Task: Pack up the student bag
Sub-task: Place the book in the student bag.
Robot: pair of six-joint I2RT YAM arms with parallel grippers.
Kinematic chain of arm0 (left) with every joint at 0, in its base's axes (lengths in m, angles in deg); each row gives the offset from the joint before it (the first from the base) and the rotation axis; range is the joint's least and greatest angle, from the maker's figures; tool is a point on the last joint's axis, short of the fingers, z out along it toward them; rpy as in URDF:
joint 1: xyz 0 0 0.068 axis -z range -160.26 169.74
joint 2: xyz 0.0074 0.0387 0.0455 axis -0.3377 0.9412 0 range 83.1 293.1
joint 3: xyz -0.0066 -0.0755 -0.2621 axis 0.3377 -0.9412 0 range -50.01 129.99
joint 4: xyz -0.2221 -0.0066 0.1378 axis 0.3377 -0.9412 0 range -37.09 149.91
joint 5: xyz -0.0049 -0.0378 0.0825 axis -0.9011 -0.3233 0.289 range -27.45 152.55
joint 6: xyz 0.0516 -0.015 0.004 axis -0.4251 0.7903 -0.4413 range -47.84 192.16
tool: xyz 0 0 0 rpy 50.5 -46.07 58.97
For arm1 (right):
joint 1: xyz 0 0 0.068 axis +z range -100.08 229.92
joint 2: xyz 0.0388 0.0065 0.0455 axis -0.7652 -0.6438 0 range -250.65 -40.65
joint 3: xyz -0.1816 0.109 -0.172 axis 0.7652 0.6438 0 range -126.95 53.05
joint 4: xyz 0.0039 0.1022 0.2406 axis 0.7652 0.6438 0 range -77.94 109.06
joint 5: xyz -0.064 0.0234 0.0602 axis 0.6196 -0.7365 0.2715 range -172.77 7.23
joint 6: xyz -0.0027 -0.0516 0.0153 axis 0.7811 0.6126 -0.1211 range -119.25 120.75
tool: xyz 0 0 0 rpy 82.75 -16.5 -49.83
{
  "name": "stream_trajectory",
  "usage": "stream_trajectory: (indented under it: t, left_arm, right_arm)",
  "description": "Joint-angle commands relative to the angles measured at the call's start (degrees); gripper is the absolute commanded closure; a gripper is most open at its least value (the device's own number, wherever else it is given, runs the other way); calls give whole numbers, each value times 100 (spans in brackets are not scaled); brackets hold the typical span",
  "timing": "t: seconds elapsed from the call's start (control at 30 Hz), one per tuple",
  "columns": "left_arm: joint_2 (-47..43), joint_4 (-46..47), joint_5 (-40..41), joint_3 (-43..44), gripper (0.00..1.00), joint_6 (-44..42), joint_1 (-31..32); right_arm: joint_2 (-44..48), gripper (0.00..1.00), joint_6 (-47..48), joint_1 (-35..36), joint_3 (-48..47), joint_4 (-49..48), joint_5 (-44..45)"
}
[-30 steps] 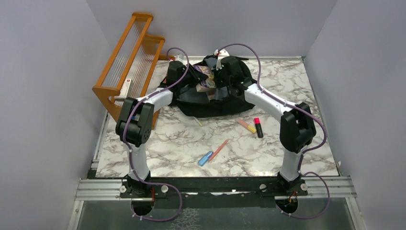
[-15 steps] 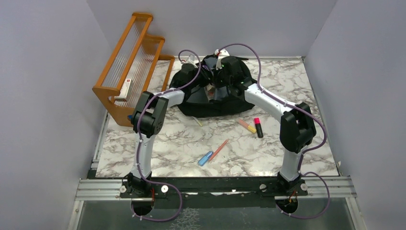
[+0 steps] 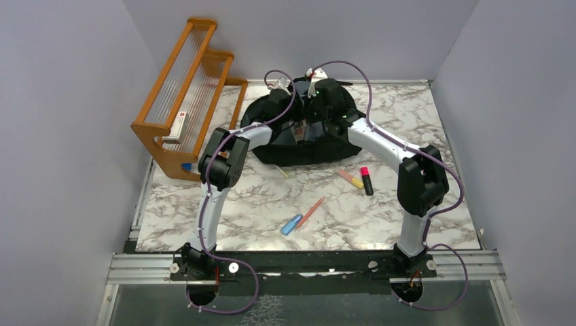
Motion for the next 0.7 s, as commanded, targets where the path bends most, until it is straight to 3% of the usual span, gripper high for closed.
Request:
stream_trajectory:
  t: [0.0,0.23,0.3,0.67]
  left_arm:
    - [26,-379,167,325,68,-360,140]
    - [35,-869,186,576,52,-677,140]
    - [58,-1121,199,732,40,-749,140]
    - [-427,-2014,549,868,10,-1524,131]
  right_arm:
    - [217,99,-138,89,-110,-559,-263]
    - [214,99,-100,89,-72,-497,-179]
    - [224,99,-77,90,-55,-468,-140]
    - [260,100,-54,39,10,-354,-90]
